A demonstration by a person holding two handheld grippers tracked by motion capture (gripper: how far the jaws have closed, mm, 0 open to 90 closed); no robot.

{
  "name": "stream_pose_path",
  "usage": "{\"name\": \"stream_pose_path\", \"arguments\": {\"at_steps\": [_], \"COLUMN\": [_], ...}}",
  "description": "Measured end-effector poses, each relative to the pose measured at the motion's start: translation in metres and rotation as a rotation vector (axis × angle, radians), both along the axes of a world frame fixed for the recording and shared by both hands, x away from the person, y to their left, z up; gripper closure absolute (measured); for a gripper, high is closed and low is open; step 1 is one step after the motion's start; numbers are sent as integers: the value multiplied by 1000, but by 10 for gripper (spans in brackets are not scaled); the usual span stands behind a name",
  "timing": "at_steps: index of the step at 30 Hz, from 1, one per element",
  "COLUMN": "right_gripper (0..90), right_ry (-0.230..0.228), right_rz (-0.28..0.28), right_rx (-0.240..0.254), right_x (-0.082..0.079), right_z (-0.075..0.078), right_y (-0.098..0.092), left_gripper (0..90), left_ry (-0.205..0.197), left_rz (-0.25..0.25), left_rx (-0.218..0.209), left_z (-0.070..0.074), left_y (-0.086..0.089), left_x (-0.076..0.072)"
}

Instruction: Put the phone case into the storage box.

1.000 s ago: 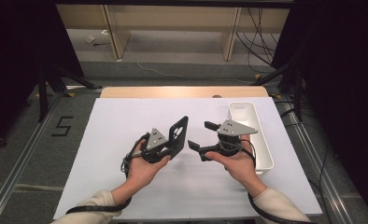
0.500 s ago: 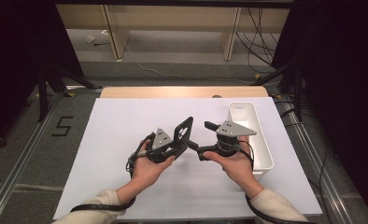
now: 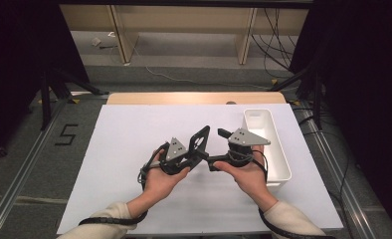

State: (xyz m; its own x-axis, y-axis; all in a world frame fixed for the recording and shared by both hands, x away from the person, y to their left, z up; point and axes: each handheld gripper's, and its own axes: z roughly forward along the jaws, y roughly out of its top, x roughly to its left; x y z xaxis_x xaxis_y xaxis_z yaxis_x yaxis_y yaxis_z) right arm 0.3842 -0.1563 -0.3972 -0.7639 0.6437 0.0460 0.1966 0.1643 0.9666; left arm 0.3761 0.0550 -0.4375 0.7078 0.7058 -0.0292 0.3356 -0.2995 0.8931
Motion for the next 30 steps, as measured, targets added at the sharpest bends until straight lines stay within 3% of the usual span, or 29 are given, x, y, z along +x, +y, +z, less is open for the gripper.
{"name": "stream_pose_path", "arguments": {"at_steps": [30], "right_gripper": [23], "right_ry": [15], "right_rz": [-30], "right_rx": [22], "right_x": [10], "right_z": [-3], "right_y": [10], "left_gripper": [796], "left_ry": [-5], "left_rz": [-26], "left_rx": [0], "left_z": [-1], "left_y": [-10], "left_x": [-3]}}
